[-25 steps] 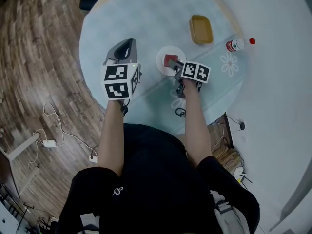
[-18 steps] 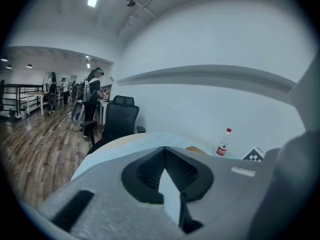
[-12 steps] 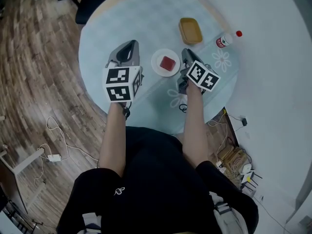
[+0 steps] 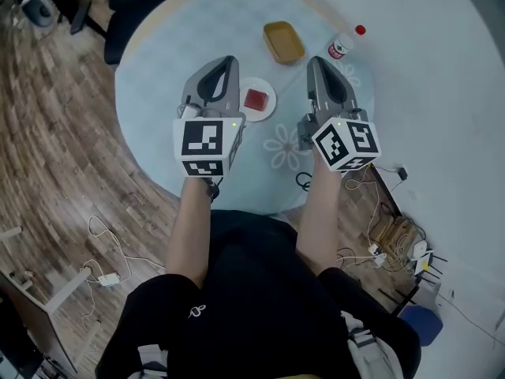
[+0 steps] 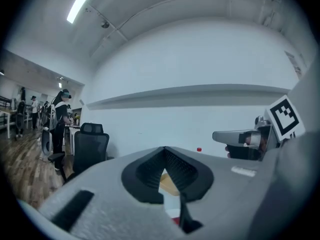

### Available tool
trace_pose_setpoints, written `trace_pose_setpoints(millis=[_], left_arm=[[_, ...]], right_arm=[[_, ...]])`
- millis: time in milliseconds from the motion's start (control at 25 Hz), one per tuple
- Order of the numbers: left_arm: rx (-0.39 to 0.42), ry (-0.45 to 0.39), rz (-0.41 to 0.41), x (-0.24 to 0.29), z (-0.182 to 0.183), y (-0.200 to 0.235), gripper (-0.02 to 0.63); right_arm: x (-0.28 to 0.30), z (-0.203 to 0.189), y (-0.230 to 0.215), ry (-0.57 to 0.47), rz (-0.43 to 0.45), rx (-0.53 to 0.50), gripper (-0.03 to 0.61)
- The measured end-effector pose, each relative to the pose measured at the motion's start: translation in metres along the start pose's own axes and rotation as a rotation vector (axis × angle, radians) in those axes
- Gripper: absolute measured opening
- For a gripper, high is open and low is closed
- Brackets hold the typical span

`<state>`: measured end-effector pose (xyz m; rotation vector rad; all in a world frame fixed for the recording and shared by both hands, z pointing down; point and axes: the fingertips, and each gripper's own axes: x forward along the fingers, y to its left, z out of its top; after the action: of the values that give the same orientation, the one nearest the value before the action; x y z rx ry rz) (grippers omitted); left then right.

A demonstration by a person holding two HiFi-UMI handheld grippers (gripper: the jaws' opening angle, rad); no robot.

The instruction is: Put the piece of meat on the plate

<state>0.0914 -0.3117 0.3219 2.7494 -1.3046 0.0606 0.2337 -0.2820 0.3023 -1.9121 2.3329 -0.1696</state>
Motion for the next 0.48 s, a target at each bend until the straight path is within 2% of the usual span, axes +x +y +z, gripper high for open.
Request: trace_pose_setpoints(millis=[240, 480], left_arm=[[0.047, -0.016, -0.034, 0.008, 0.009, -0.022, -0.005], [0.055, -0.006, -0.039, 0.012, 0.007, -0.03, -0.005]], right_arm=[[-0.022, 0.01, -0.012, -0.009, -0.08, -0.086, 0.008], [-0.03, 0.005, -0.018, 0.0, -0.099, -0.091, 0.008]])
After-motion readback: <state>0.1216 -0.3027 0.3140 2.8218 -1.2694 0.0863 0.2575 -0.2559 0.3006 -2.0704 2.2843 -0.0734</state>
